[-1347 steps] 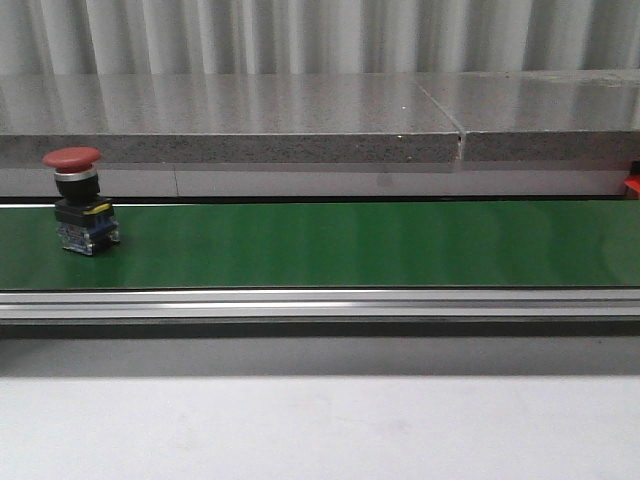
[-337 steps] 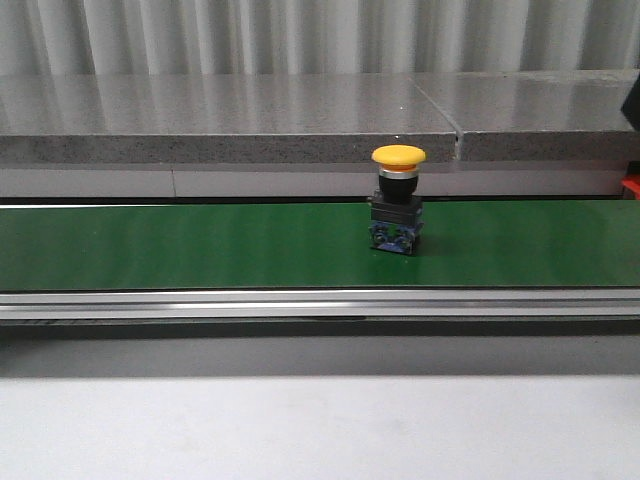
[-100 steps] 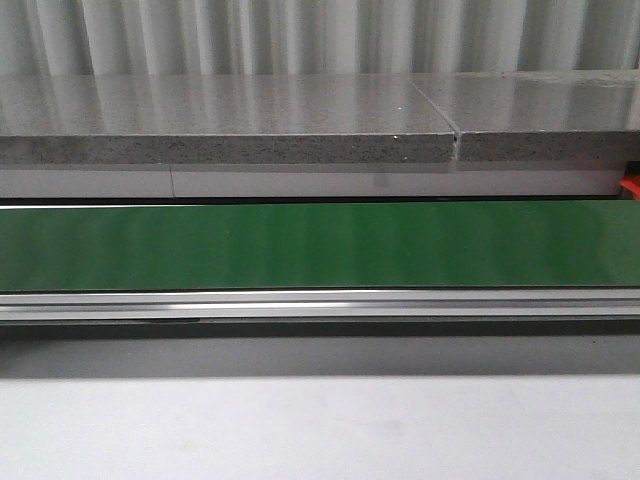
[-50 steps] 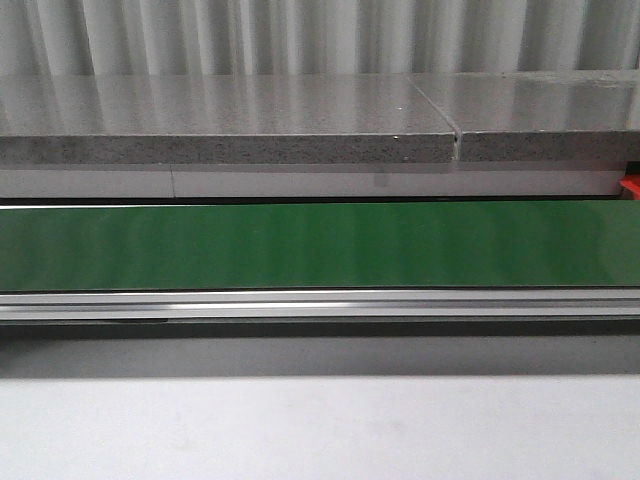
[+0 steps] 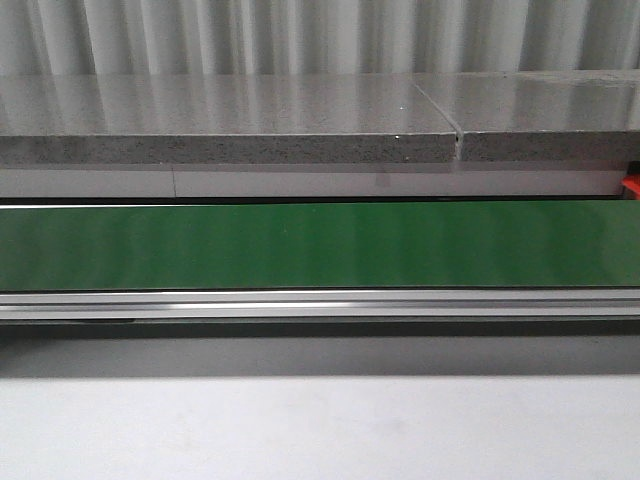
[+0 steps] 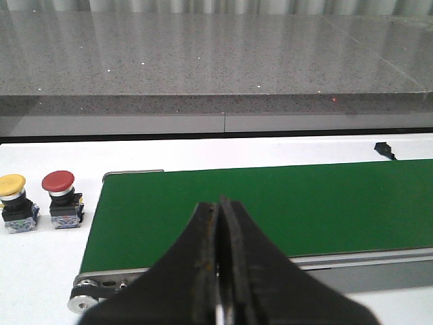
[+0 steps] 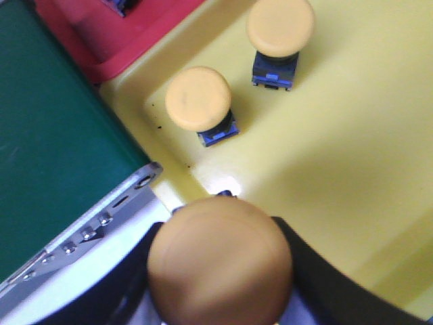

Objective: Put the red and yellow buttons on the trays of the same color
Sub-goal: 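Carry the yellow button to the yellow tray and release it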

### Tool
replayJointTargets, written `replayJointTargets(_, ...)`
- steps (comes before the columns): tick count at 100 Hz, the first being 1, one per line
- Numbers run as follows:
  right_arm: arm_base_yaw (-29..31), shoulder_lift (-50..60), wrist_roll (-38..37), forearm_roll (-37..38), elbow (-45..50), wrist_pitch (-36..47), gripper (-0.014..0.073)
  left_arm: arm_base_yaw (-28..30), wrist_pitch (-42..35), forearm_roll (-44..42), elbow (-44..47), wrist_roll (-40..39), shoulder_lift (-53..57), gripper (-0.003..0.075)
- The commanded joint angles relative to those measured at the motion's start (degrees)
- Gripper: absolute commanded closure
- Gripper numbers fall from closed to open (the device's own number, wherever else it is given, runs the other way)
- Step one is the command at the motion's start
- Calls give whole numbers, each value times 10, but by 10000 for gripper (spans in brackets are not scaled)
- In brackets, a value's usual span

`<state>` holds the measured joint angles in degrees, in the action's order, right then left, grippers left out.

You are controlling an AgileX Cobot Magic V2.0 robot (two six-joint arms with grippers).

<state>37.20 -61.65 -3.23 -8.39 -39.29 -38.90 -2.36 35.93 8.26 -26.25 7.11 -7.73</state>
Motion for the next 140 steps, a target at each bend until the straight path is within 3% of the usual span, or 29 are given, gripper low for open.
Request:
replayJointTargets(1, 5, 9, -1, 3, 6, 59, 430, -4, -41, 9, -14, -1, -7, 741)
replayJointTargets(61, 5, -90, -1, 9, 24, 119, 430, -4, -41, 9, -14, -1, -7, 741)
replayJointTargets(140, 5, -137, -1, 25, 24, 160, 430, -4, -41, 9, -14, -1, -7, 741)
